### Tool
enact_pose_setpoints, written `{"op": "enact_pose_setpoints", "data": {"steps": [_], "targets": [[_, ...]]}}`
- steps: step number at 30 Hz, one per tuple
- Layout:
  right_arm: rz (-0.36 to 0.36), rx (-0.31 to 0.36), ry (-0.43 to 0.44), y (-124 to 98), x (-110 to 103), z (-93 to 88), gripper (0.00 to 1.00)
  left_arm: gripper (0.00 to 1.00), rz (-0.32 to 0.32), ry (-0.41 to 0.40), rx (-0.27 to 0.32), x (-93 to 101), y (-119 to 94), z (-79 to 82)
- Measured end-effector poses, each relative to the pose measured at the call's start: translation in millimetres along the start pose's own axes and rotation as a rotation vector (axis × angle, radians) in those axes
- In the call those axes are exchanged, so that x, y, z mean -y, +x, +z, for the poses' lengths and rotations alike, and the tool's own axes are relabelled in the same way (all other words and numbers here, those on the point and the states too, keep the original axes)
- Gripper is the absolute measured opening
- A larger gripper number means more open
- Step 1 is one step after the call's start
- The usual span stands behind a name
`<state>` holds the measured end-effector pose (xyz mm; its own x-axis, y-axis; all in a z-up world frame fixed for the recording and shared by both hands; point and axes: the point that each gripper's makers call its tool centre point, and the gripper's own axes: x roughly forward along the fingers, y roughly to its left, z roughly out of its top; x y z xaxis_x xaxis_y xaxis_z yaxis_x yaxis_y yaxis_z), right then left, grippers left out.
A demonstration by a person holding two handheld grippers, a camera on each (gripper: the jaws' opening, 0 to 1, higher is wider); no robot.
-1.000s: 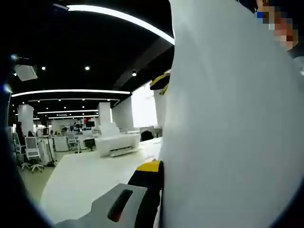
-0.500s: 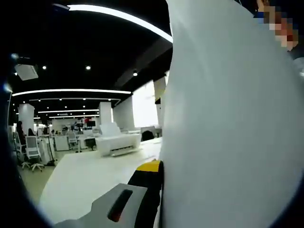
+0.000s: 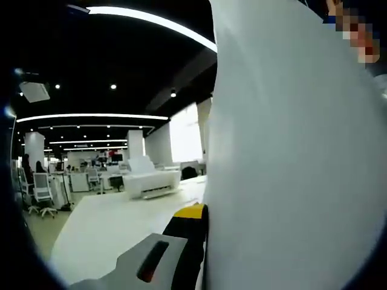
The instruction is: Organize the stack of printing papers by aligning and flattening the scattered papers on the table
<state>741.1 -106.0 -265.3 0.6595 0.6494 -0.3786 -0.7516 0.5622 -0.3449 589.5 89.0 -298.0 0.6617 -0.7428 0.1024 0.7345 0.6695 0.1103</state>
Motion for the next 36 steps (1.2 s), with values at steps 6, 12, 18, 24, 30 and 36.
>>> {"op": "enact_pose_setpoints", "data": {"steps": [6,12,18,24,30,36], "targets": [[-0.020,-0.013,0.055,4.1,7.2,-21.2,0.30,0.06,-0.002,0.001,-0.001,0.4,0.5,-0.3],[-0.026,-0.003,0.122,6.8,17.2,-35.6,0.32,0.06,-0.004,0.002,-0.003,1.4,1.1,-0.6],[-0.036,-0.016,0.172,16.5,21.4,-56.7,0.38,0.06,-0.007,0.002,-0.002,1.9,1.3,-0.8],[-0.045,-0.028,0.228,25.3,19.5,-80.0,0.41,0.06,-0.010,0.002,-0.004,2.2,1.3,-1.1],[-0.044,-0.071,0.273,30.7,9.9,-102.5,0.42,0.06,-0.012,0.001,-0.005,2.4,1.7,-1.5],[-0.042,-0.110,0.300,43.3,15.0,-128.9,0.44,0.06,-0.012,-0.001,-0.003,2.0,1.4,-1.5]]}}
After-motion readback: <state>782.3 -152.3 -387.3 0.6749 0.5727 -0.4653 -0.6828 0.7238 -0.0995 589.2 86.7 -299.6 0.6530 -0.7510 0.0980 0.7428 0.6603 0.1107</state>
